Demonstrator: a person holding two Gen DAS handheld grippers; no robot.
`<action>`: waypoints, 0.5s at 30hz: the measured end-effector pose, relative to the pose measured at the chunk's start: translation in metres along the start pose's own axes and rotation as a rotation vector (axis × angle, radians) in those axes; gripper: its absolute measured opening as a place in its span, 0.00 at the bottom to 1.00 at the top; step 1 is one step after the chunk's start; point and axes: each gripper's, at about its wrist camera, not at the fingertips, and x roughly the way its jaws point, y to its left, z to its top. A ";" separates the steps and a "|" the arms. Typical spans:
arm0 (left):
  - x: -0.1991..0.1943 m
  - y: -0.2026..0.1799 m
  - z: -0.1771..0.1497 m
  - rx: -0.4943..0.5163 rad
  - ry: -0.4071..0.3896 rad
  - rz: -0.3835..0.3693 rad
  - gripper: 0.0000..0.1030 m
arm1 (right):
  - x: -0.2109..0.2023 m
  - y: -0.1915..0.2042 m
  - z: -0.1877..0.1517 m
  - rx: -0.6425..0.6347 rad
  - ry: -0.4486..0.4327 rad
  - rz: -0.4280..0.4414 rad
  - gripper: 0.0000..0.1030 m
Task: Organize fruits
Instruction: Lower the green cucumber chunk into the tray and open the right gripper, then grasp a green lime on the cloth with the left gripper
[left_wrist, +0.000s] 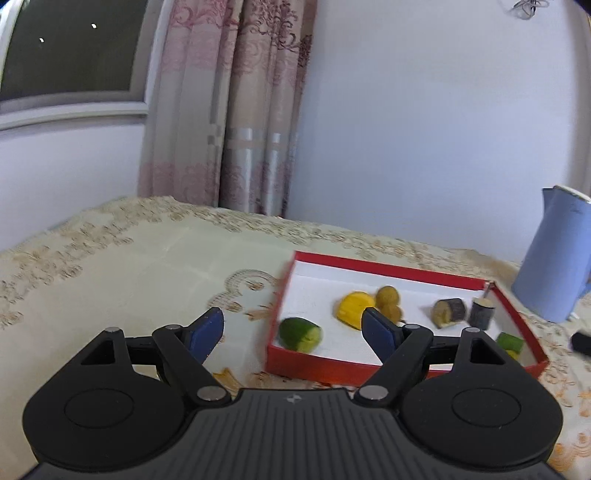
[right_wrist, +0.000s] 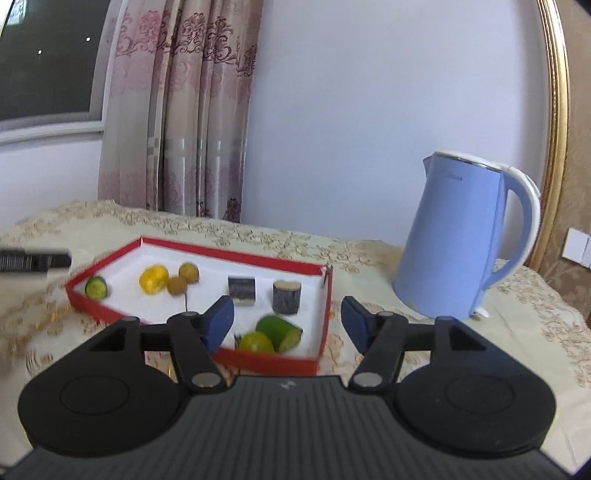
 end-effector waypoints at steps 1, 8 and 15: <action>0.001 -0.004 -0.001 0.020 0.015 -0.024 0.80 | 0.002 -0.001 -0.003 0.014 0.006 0.016 0.60; -0.018 -0.064 -0.026 0.296 0.094 -0.244 0.80 | 0.009 -0.019 -0.016 0.136 0.007 0.080 0.60; -0.023 -0.095 -0.046 0.479 0.087 -0.297 0.80 | 0.006 -0.019 -0.022 0.126 -0.011 0.081 0.63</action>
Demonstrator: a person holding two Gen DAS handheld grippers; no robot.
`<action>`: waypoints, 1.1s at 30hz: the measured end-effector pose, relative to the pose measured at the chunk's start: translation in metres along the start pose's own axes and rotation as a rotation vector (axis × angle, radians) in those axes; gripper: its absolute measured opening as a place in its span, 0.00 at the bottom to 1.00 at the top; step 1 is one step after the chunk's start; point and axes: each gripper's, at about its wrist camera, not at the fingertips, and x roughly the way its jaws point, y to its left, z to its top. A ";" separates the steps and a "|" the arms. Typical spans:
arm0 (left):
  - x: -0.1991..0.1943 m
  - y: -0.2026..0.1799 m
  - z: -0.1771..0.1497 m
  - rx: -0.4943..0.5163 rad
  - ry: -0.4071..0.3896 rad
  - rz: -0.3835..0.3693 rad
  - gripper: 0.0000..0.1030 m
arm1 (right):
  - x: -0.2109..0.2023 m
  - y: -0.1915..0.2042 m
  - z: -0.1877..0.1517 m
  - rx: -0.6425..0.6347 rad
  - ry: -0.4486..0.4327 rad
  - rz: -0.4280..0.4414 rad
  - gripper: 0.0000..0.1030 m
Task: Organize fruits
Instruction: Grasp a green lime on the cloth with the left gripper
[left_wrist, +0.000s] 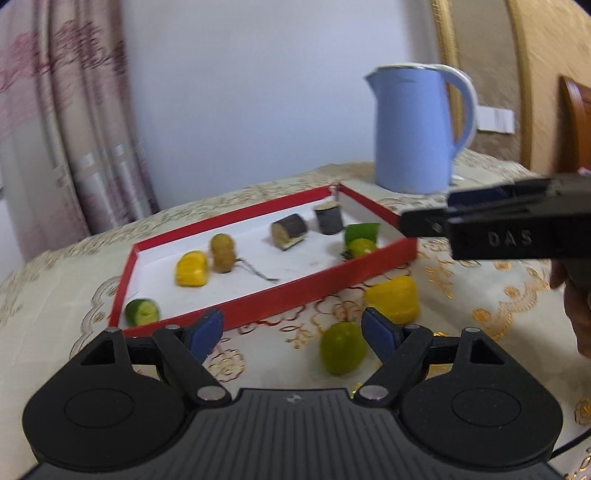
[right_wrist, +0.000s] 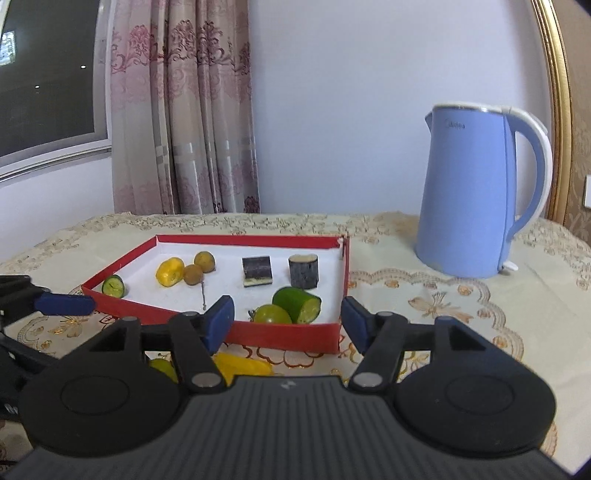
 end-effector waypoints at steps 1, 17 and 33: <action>0.000 -0.003 -0.001 0.011 -0.003 -0.009 0.80 | -0.001 -0.001 0.000 -0.001 -0.004 -0.006 0.65; 0.032 -0.008 -0.010 -0.045 0.072 -0.037 0.79 | 0.006 -0.005 -0.005 0.018 0.021 -0.025 0.66; 0.032 -0.013 -0.011 -0.034 0.088 -0.077 0.65 | 0.007 -0.005 -0.007 0.004 0.020 -0.046 0.66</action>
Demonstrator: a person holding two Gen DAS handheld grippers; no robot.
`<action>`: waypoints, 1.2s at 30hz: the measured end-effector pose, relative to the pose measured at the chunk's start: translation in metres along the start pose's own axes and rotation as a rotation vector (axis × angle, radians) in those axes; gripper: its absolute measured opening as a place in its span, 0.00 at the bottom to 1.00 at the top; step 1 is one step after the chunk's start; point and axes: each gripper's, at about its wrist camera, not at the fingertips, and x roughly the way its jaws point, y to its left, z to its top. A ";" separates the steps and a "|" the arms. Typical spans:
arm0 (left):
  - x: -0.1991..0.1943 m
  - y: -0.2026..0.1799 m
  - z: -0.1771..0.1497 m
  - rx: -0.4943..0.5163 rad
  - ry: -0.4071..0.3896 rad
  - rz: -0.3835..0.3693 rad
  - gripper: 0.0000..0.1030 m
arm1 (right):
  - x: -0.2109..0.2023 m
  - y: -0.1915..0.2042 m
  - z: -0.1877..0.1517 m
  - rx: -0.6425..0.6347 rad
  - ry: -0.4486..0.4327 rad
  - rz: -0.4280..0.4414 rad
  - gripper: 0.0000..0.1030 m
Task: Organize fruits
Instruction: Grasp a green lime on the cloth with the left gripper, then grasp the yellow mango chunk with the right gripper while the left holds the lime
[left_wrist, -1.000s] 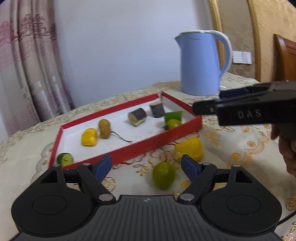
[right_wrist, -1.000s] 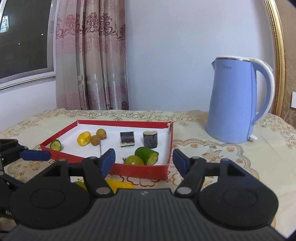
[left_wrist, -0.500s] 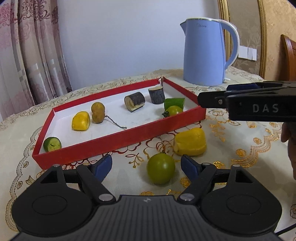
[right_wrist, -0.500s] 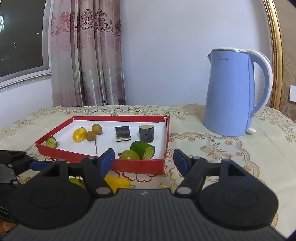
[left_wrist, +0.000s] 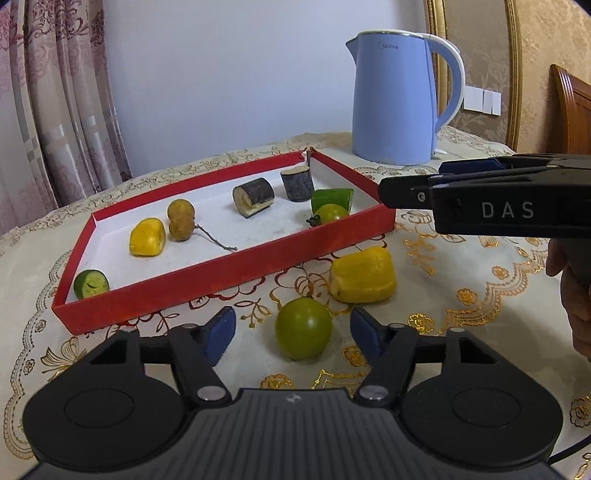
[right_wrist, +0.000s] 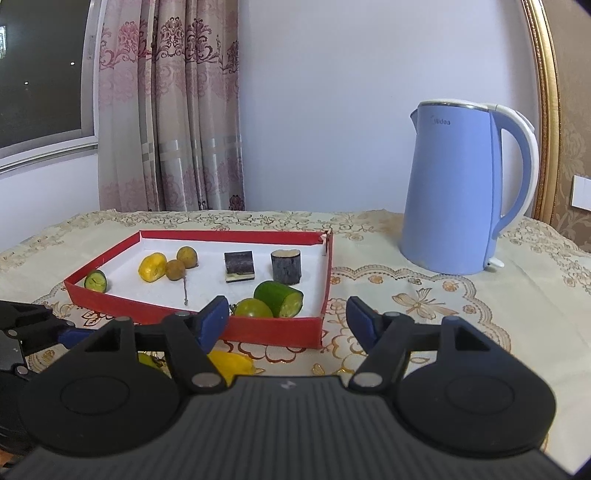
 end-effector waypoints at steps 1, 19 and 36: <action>0.000 0.000 0.000 0.002 0.001 0.000 0.65 | 0.000 0.000 0.000 -0.001 0.000 0.000 0.66; 0.003 0.006 -0.002 -0.050 0.032 -0.050 0.31 | -0.003 0.002 0.001 -0.028 0.012 0.005 0.66; -0.031 0.042 0.015 -0.102 -0.131 0.216 0.31 | 0.028 0.035 -0.018 -0.173 0.196 0.119 0.58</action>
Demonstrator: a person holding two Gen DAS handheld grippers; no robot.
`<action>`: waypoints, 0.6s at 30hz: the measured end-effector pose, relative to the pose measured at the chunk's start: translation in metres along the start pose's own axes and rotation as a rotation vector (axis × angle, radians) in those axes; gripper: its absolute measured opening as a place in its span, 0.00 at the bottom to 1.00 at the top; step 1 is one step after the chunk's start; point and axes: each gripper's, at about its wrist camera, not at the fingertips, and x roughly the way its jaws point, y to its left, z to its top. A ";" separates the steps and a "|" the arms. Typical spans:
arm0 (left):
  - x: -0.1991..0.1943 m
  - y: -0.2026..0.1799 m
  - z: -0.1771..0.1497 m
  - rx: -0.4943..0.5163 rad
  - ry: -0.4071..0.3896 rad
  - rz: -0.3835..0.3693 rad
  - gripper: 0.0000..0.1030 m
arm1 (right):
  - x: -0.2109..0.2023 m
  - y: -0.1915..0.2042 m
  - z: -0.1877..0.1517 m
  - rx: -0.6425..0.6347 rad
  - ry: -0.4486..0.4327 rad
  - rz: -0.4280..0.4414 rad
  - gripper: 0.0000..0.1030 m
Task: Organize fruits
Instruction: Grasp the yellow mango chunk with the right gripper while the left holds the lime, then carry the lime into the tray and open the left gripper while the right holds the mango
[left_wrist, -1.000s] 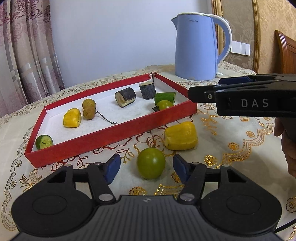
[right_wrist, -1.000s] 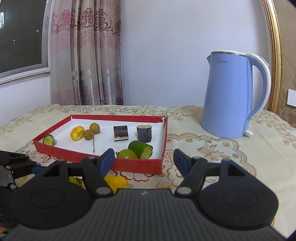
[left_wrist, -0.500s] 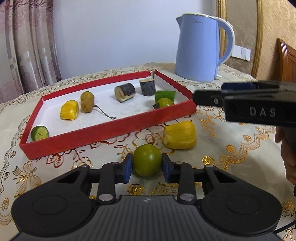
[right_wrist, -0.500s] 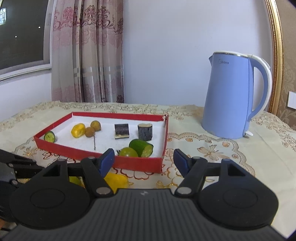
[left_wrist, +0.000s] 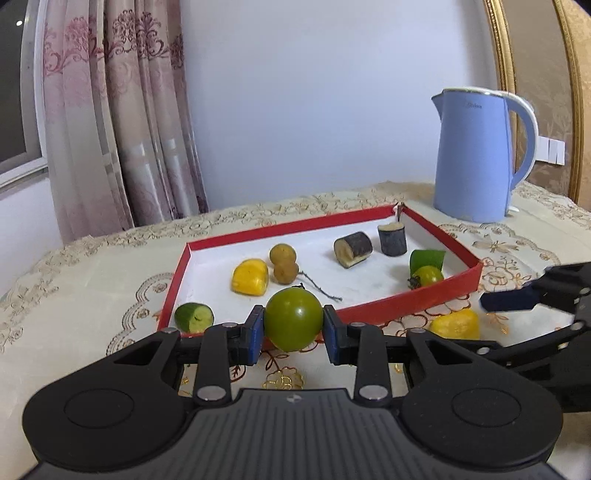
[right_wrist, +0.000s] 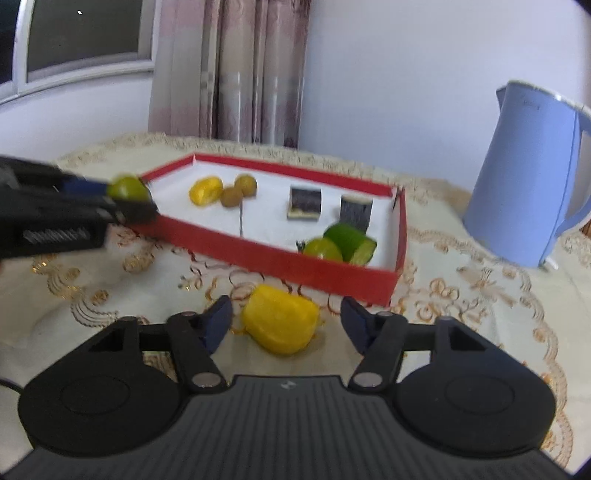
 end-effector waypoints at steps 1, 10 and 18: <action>-0.001 -0.001 0.000 0.001 -0.002 -0.005 0.31 | 0.001 -0.001 0.000 0.007 0.004 0.001 0.57; -0.003 -0.002 -0.001 0.001 0.005 -0.021 0.31 | 0.011 0.000 -0.001 0.028 0.042 0.030 0.47; -0.001 -0.001 -0.002 -0.002 0.014 -0.017 0.31 | 0.011 -0.002 0.000 0.036 0.036 0.033 0.46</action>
